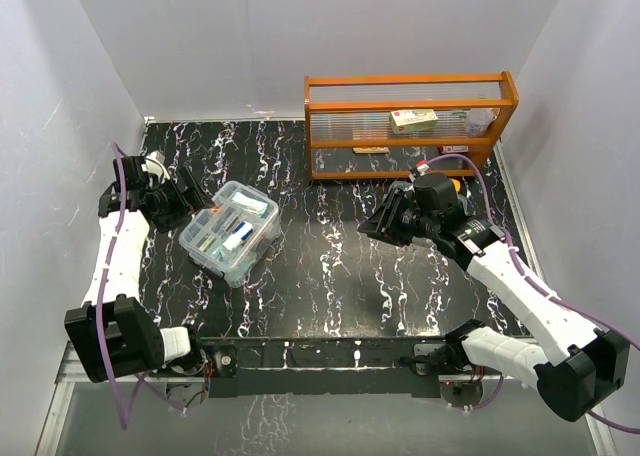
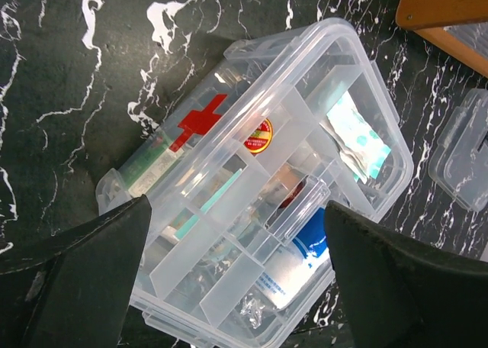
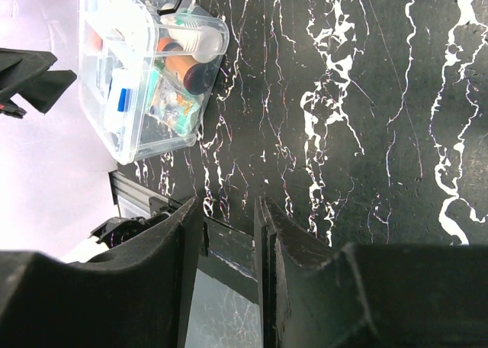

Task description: Organize the medicine kit

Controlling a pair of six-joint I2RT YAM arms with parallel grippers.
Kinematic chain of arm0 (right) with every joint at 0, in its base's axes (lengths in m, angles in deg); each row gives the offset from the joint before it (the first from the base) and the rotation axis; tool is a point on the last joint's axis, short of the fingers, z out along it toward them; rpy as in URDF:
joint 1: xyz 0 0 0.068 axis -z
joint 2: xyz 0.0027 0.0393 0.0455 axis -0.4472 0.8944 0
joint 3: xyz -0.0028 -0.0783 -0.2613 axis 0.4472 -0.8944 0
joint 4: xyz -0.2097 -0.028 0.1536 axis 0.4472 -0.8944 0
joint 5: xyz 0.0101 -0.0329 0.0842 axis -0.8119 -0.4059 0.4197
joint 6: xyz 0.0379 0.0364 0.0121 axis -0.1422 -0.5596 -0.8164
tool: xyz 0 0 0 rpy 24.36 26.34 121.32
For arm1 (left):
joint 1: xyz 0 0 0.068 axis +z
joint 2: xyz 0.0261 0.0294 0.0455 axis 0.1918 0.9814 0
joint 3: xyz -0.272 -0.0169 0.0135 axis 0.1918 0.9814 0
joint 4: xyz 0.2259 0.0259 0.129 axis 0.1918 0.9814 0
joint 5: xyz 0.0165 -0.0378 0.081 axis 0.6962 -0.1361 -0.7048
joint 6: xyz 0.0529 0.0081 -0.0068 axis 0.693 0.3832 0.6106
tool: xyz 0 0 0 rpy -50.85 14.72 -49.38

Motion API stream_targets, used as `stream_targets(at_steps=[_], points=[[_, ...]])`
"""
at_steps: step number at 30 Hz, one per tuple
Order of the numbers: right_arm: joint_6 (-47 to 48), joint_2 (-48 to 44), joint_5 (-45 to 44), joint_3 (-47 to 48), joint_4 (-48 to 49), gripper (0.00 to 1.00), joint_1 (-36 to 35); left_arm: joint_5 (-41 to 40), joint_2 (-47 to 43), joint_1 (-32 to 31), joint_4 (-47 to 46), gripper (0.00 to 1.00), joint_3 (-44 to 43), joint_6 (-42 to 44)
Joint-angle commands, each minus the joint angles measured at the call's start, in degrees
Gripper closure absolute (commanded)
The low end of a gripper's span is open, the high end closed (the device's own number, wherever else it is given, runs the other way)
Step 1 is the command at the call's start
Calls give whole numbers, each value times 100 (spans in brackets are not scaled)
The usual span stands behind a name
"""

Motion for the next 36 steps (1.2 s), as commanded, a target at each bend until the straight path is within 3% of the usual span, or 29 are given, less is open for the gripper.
stream_targets(at_steps=[1,9,17,28,36], points=[[-8,-109,-11,-22,340,68,-18,-63,27,3,-9,4,-321,141],[-8,-106,-32,-45,365,68,-14,88,254,3,-109,4,-76,145],[83,-34,-222,-75,382,68,-18,1000,16,3,-309,10,363,-17],[1342,726,-2183,344,89,68,61,1759,-613,-123,-308,25,980,-226],[1926,1546,-2986,570,490,64,818,1987,-894,-198,-304,35,1314,-348]])
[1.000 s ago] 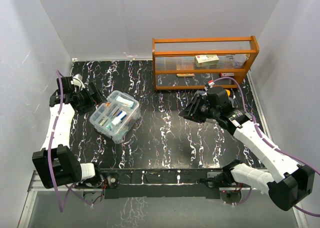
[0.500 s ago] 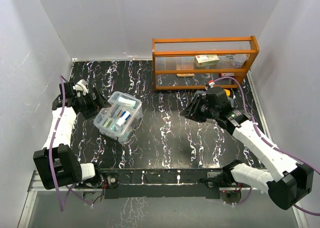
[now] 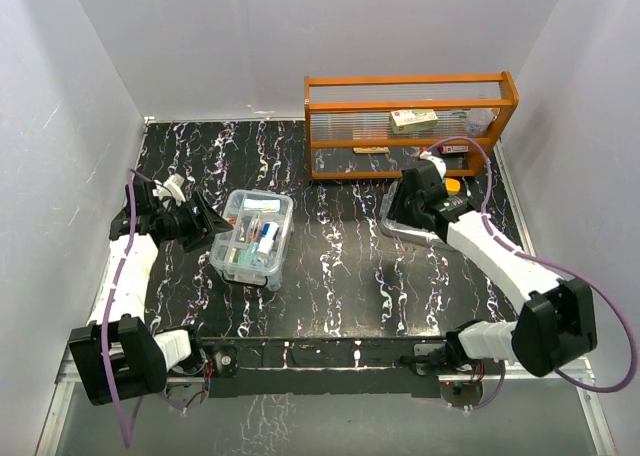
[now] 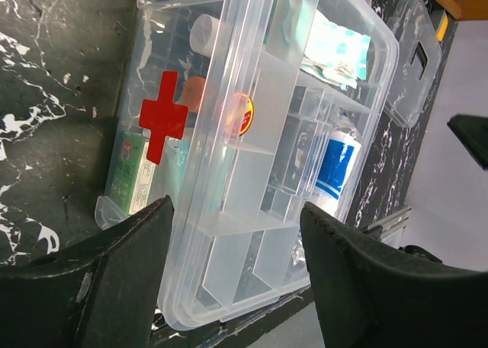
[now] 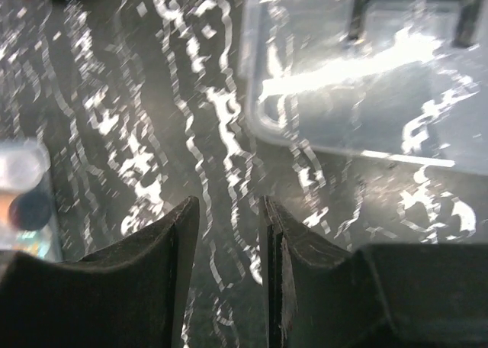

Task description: Organize the medicine kit

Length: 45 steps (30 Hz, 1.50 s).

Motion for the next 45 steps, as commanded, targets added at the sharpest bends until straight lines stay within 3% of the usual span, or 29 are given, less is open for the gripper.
stream_targets(at_steps=[1,4,9,17,24,29,35,45], points=[[511,344,-579,355,592,64,578,560,-266,-54,-13,36,137,-191],[659,615,-417,345,970,61,1060,830,-341,-54,-180,33,199,-354],[873,1041,-216,291,1577,58,1719,180,-267,-55,135,22,-151,-200],[808,1435,-225,263,1828,48,2906,63,-75,-55,11,15,-487,-209],[472,1801,-368,365,1599,33,3427,-398,3,-55,232,14,-737,-88],[490,2251,233,558,1569,24,3532,-421,-132,-55,266,14,-703,-69],[152,2425,1142,279,1628,25,3570,-458,-231,-77,297,14,-683,-32],[-273,1025,1482,-1188,1176,44,3432,-505,-109,-146,275,14,-741,3]])
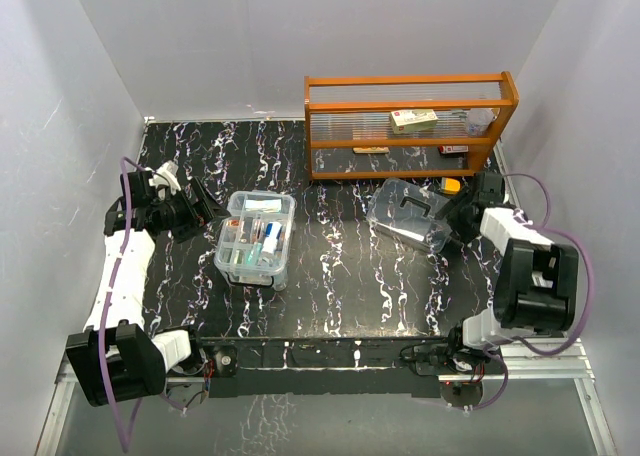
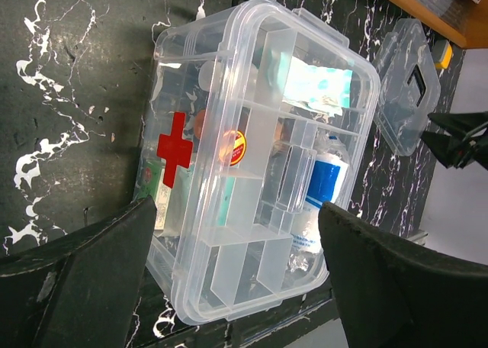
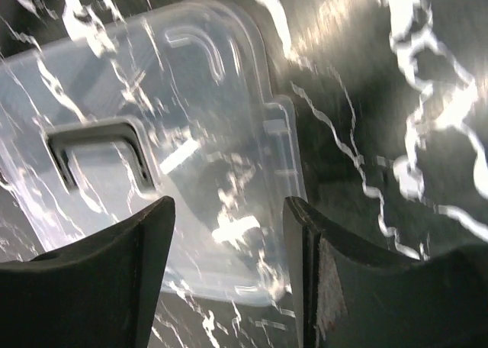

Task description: Organize the medicine kit

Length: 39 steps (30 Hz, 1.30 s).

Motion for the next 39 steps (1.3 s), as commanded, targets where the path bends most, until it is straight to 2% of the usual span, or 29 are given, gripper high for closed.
stream_targets(at_steps=[1,4,7,10,14,20,29,33,39], points=[[-259,-752,229,-539,-438,45,-71,-26,-52,-56,96,14,-181,73],[-126,-1257,16,-588,-496,45,-87,-55,-30,-76,117,14,-202,89],[69,-1392,-391,-220,-425,43,-85,-79,-33,-100,150,14,-237,99],[103,-1032,-682,233,-364,39,-88,-124,-35,-128,174,14,-255,117],[249,-321,-695,607,206,35,-88,-142,1,-145,201,14,-264,126],[968,609,-314,1294,664,35,-83,-164,-7,-189,244,14,-274,151],[1433,1326,552,1309,1233,36,-83,-180,19,-218,228,13,-251,170],[1503,1636,668,1475,749,36,-90,-178,18,-236,219,13,-247,176],[1376,989,718,892,509,37,-171,-182,48,-274,186,13,-225,188]])
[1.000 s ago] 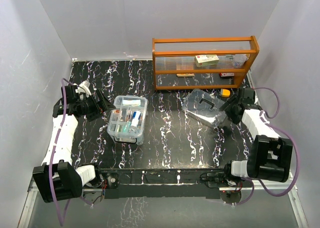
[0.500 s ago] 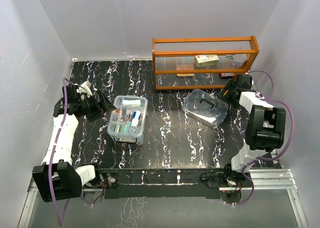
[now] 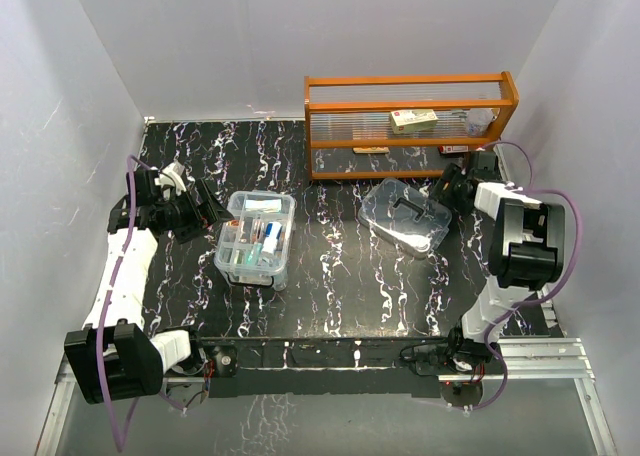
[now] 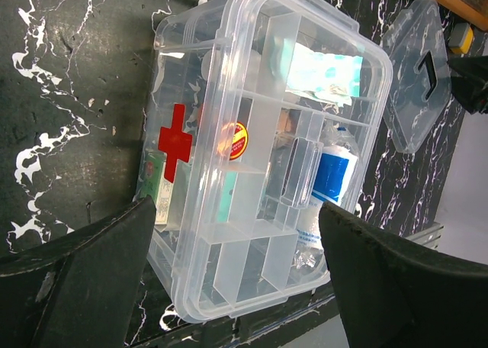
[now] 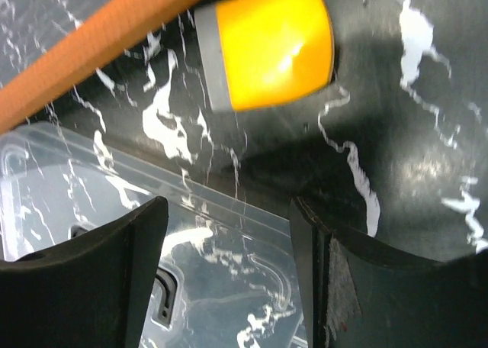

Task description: Organize the medicine kit

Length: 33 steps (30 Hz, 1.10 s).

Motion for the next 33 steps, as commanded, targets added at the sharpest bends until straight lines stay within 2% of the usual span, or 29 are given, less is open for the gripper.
stream_targets(at_steps=[1,5,12,16,21,28,33], points=[[-34,-691,251,-496,-188,37,-138,17,8,-49,40,13,-179,74],[-252,-1159,367,-1013,-258,40,-471,13,25,-63,22,13,-177,78],[-874,-2175,-316,-1903,-505,42,-1472,21,-14,-65,79,13,-217,70],[-728,-2577,-603,-1905,-749,41,-1731,76,-9,-78,91,13,-232,50],[-191,-2329,-1021,-1229,-1152,32,-1909,70,-12,-76,105,13,-249,52],[319,-1363,-1152,-254,-1488,21,-2206,60,-62,-76,164,13,-300,47],[384,-893,-1223,132,-1596,22,-2244,60,-73,-76,219,12,-328,48]])
